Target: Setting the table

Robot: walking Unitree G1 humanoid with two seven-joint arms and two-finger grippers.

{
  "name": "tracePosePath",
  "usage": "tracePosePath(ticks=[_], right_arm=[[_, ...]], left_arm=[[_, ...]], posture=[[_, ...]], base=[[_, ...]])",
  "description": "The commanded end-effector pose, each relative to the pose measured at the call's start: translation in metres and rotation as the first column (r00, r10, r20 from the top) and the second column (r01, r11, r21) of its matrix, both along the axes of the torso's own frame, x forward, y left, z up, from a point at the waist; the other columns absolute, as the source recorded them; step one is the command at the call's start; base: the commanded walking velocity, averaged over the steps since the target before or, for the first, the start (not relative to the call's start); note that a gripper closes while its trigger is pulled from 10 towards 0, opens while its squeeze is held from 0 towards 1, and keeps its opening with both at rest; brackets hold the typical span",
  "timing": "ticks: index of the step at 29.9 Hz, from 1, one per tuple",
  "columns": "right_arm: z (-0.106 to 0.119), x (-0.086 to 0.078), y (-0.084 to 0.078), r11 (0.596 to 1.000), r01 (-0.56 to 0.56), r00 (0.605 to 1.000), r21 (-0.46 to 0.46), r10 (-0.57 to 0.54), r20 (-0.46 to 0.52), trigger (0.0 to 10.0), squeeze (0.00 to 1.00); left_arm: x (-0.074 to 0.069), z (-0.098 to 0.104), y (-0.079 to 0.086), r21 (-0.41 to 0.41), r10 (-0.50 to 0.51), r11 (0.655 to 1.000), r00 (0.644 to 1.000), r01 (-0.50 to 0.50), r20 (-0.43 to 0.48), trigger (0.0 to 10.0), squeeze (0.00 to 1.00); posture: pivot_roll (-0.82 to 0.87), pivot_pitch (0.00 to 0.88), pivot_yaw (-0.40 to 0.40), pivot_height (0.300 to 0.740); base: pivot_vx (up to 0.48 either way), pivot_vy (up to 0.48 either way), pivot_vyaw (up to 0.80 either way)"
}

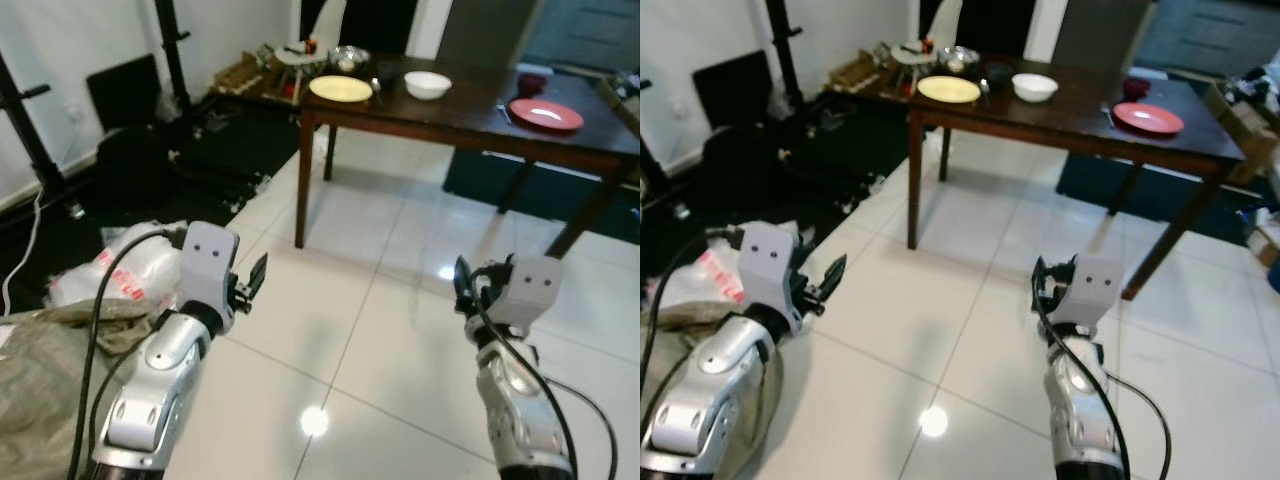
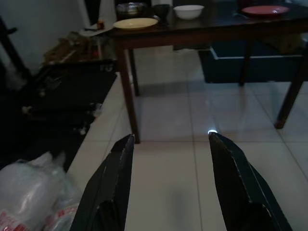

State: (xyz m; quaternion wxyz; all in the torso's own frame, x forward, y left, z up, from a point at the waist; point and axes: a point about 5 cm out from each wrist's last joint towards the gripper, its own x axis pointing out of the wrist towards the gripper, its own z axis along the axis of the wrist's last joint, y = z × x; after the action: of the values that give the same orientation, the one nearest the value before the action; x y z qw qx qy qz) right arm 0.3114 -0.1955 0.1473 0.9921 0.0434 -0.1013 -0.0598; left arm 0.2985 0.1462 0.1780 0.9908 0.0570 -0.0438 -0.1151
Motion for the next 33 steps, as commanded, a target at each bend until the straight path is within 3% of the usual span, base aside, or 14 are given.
tracePosePath(ticks=[1,11,33], right_arm=[[-0.0052,-0.0019,-0.0021,1.0,0.014,1.0,0.013,-0.013,-0.018,10.0,0.0],[-0.004,-0.002,-0.0018,1.0,0.014,1.0,0.01,-0.014,-0.013,10.0,0.0],[-0.0036,-0.0029,-0.0041,1.0,0.027,1.0,0.014,-0.026,-0.013,10.0,0.0]], left_arm=[[0.0004,-0.0036,-0.0028,0.006,-0.009,1.0,1.0,0.009,-0.002,10.0,0.0],[0.0039,0.0005,-0.0063,0.009,-0.023,1.0,0.999,0.023,0.022,10.0,0.0],[0.0056,0.0003,-0.0091,0.009,-0.039,0.999,0.999,0.039,0.029,10.0,0.0]], posture=[[-0.02,0.0,0.045,0.74],[-0.03,0.0,0.048,0.74],[-0.04,0.0,0.053,0.74]], base=[[0.48,0.0,-0.79],[0.48,0.0,-0.15],[0.48,0.0,-0.78]])
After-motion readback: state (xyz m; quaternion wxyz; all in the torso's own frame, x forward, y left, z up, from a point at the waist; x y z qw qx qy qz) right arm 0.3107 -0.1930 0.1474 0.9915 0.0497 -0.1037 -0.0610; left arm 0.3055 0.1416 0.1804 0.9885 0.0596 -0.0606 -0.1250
